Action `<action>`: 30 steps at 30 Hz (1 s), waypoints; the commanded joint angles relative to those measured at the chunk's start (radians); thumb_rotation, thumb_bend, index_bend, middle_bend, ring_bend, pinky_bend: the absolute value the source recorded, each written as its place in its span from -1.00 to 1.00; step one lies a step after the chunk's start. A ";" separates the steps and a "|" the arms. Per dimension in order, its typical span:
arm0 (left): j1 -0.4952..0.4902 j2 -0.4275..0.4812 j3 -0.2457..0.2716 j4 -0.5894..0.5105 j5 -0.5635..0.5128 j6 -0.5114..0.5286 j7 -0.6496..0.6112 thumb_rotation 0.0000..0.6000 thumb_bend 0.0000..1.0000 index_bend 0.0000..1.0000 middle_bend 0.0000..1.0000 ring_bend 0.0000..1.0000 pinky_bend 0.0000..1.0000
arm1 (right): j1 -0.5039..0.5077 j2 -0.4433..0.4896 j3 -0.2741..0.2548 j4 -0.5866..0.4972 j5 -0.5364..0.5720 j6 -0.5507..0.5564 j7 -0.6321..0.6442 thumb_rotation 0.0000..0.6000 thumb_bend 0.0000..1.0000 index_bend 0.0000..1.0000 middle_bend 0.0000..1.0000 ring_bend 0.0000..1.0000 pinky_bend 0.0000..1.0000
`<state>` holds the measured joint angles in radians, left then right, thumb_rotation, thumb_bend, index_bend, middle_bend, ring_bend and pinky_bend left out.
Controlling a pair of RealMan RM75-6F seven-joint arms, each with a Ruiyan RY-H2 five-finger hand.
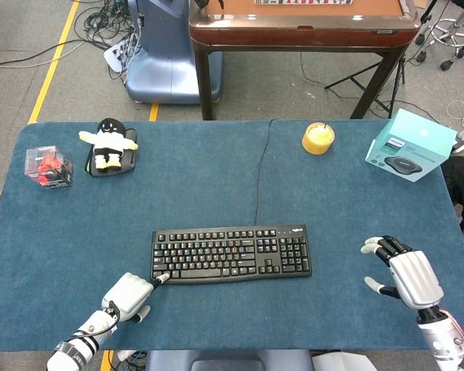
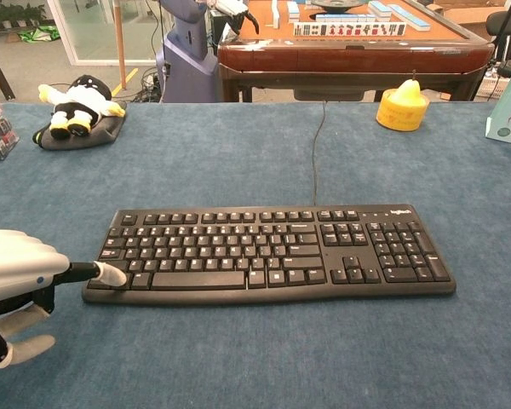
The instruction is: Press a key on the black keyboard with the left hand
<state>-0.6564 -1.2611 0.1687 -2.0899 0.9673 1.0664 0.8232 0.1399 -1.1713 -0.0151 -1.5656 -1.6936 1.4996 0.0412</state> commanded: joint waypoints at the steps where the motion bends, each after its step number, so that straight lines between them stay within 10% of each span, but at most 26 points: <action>1: 0.005 0.014 0.005 -0.026 0.027 0.017 -0.002 1.00 -0.20 -0.78 0.71 0.60 0.86 | 0.000 0.000 -0.001 0.000 0.000 -0.001 0.000 1.00 -0.94 -0.19 -0.31 -0.45 0.13; 19: 0.176 0.085 0.062 -0.106 0.150 0.277 0.006 1.00 -0.20 -0.60 0.40 0.41 0.79 | 0.000 -0.001 0.000 -0.001 -0.001 0.001 -0.001 1.00 -0.94 -0.18 -0.31 -0.45 0.13; 30: 0.381 0.030 0.040 0.030 0.352 0.547 -0.124 1.00 -0.20 -0.16 -0.06 -0.04 0.24 | 0.009 -0.016 0.000 0.006 0.005 -0.025 -0.021 1.00 -0.94 -0.18 -0.31 -0.45 0.13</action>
<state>-0.3033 -1.2130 0.2144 -2.0958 1.2791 1.5820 0.7268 0.1489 -1.1871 -0.0155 -1.5602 -1.6886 1.4752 0.0201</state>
